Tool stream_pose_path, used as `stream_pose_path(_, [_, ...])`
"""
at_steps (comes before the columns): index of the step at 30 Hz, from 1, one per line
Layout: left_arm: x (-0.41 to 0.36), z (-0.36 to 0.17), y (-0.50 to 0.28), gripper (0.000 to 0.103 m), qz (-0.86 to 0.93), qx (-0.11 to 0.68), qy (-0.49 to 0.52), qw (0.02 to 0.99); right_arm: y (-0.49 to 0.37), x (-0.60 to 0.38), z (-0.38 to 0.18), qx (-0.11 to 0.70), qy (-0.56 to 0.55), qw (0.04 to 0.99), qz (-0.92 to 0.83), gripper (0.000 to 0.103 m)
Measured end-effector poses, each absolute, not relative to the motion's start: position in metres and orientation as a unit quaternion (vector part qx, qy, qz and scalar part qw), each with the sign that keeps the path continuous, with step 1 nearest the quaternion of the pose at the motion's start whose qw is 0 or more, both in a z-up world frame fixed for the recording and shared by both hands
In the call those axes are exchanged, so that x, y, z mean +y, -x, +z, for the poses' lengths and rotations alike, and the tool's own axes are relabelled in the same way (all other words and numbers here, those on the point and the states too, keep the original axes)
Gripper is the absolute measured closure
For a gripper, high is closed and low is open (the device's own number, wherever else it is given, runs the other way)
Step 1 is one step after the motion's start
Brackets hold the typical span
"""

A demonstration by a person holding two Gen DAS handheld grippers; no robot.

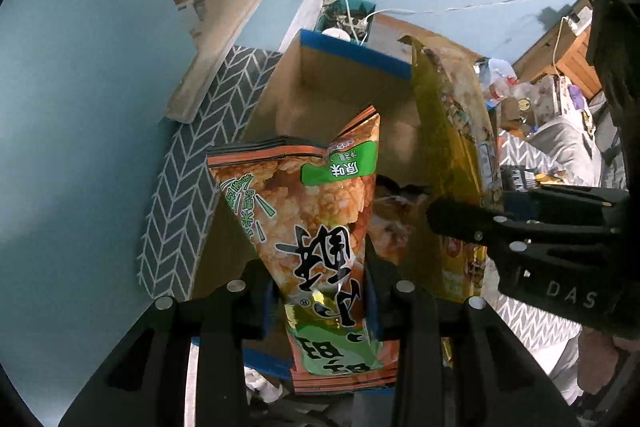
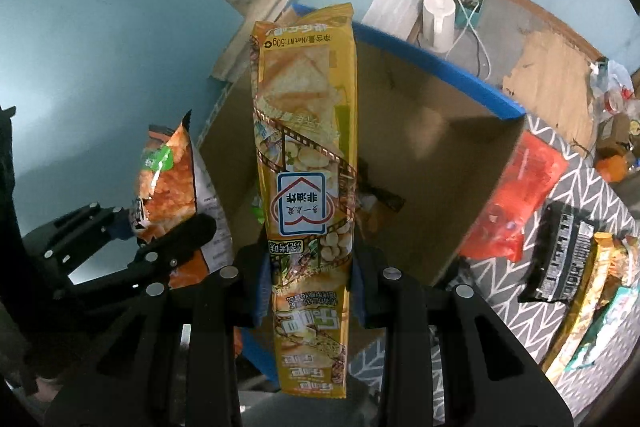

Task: Organize snacks
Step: 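Carry the peanut bag with the left gripper while the right gripper carries the yellow bag to the box, then open both grippers to release the peanut and yellow bags into the box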

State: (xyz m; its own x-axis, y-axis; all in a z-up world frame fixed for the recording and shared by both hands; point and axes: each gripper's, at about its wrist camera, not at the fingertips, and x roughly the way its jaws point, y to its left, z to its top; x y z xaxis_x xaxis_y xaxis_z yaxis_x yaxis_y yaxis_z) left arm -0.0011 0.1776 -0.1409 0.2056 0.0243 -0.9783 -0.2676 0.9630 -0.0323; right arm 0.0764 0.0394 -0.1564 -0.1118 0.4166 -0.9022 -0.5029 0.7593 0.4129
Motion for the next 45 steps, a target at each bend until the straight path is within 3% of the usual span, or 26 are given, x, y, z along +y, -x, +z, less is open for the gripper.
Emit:
stream_pose_path(4, [0.182,-0.152,0.0,0.068,0.095,0.632,0.101,0.762,-0.075,0.047,-0.17,0.67,0.036,0.658,0.341,0.072])
stream_pose_path(7, [0.182,-0.157,-0.003,0.068,0.096,0.638,0.101,0.757,-0.077,0.049,-0.177,0.678,0.036,0.655,0.332,0.065])
stream_pose_path(10, [0.182,-0.161,-0.002,0.058,0.105,0.642,0.099,0.753,-0.08,0.045,-0.176,0.678,0.034,0.661,0.321,0.057])
stream_pose_path(12, [0.182,-0.163,-0.002,0.045,0.112,0.645,0.094,0.75,-0.081,0.043,-0.172,0.675,0.029,0.665,0.319,0.04])
stream_pose_path(26, [0.172,-0.139,-0.002,0.027,0.115,0.632,0.084,0.762,-0.092,0.018,-0.141,0.642,0.06,0.703,0.3,0.03])
stream_pose_path(45, [0.097,-0.12,-0.013,0.025,0.074,0.634,0.078,0.766,-0.089,-0.08,-0.123,0.63,0.098,0.729,0.248,0.028])
